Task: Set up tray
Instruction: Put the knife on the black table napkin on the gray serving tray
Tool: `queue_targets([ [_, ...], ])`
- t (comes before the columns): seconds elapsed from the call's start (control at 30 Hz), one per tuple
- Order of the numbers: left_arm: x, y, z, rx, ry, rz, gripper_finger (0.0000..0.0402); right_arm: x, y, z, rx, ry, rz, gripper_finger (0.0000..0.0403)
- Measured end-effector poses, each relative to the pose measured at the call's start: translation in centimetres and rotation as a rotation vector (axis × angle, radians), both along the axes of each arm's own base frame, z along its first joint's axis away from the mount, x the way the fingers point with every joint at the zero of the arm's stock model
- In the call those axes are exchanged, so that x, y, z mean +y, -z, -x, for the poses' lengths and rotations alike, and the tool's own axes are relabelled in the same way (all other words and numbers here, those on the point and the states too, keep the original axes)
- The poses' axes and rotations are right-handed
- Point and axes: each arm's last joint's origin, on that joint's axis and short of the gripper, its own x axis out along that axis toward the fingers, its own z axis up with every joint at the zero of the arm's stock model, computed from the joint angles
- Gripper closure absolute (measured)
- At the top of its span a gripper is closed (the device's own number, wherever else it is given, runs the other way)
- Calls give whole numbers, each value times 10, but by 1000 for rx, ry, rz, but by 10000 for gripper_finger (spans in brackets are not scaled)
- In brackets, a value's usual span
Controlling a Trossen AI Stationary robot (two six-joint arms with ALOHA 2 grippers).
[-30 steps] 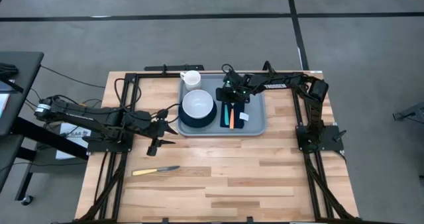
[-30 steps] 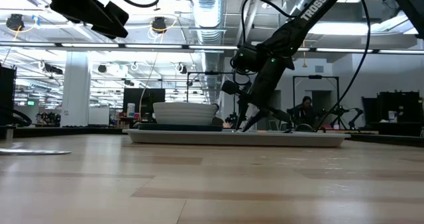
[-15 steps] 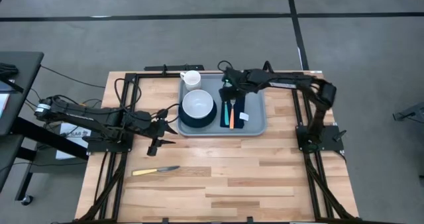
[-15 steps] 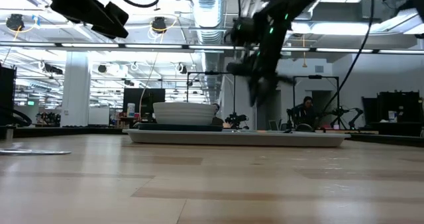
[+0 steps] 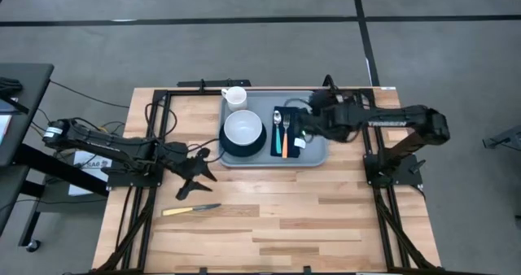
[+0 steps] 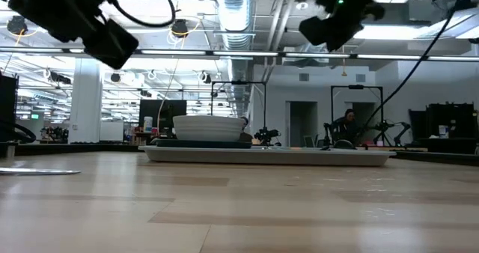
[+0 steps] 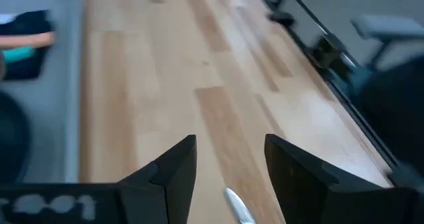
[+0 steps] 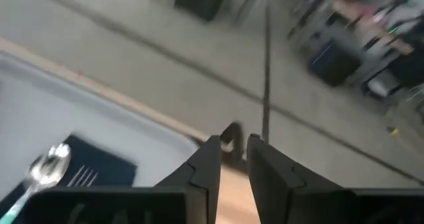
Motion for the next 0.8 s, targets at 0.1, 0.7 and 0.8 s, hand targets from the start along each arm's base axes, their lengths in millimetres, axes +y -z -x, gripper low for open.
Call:
queue_targets([
  [0.1,2,7,0,19,-110,28,234,18,14,14,-25,-6,79,336],
  [0.7,-23,37,10,424,-155,300,234,103,107,32,-493,-233,230,336],
  [0.8,-28,39,15,555,-165,305,234,107,104,25,-492,-248,247,336],
])
